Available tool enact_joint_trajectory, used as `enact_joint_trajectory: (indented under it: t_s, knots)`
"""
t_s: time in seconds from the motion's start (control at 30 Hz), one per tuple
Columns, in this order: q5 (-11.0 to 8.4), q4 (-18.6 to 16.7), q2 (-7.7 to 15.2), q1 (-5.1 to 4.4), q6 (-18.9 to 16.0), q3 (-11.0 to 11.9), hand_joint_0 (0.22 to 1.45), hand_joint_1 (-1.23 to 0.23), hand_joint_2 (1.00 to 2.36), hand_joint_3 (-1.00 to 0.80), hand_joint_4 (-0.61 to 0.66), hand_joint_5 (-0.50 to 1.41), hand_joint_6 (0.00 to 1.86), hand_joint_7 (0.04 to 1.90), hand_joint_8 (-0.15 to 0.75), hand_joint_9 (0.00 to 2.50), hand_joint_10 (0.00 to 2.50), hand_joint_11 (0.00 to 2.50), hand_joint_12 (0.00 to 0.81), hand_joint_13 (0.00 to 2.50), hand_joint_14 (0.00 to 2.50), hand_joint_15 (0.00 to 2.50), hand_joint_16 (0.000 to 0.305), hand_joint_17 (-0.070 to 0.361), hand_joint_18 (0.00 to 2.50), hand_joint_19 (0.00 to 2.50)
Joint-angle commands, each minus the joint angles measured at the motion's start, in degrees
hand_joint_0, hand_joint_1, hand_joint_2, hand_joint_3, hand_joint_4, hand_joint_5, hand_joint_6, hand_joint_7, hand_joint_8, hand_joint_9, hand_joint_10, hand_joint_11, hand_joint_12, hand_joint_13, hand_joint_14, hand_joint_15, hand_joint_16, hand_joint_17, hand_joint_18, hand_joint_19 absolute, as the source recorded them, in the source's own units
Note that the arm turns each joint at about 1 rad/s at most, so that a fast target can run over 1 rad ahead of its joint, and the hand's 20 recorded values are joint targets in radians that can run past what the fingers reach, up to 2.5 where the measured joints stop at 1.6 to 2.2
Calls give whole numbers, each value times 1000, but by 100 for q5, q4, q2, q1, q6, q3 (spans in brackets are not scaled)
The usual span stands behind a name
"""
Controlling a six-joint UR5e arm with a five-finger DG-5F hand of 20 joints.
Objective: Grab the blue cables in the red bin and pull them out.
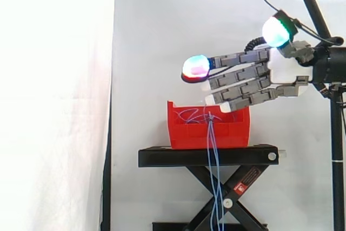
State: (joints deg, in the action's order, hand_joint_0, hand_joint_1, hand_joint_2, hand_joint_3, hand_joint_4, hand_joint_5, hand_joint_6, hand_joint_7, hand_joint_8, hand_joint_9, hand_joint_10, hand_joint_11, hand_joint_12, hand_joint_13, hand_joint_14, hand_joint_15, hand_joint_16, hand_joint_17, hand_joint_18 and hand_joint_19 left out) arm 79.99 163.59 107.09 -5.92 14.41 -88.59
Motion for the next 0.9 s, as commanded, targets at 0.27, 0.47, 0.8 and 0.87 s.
enact_joint_trajectory:
  t_s: [0.27,0.47,0.8,0.87]
  knots:
    - [-291,516,-4,-102,1947,0,651,-1049,1000,-1000,106,233,7,190,230,569,22,660,363,566,19,520,60,134,431,567]
    - [-256,498,-4,-111,3283,0,641,-1040,1000,-1000,108,238,7,194,232,573,25,662,361,674,24,625,58,131,546,695]
    - [-441,-29,5,-58,7211,0,643,-989,1000,-1000,106,239,7,189,229,483,19,530,365,502,17,441,59,133,429,613]
    - [-432,-152,5,-58,8310,0,642,-987,1000,-1000,106,239,7,186,228,475,19,516,366,476,16,423,59,133,421,606]
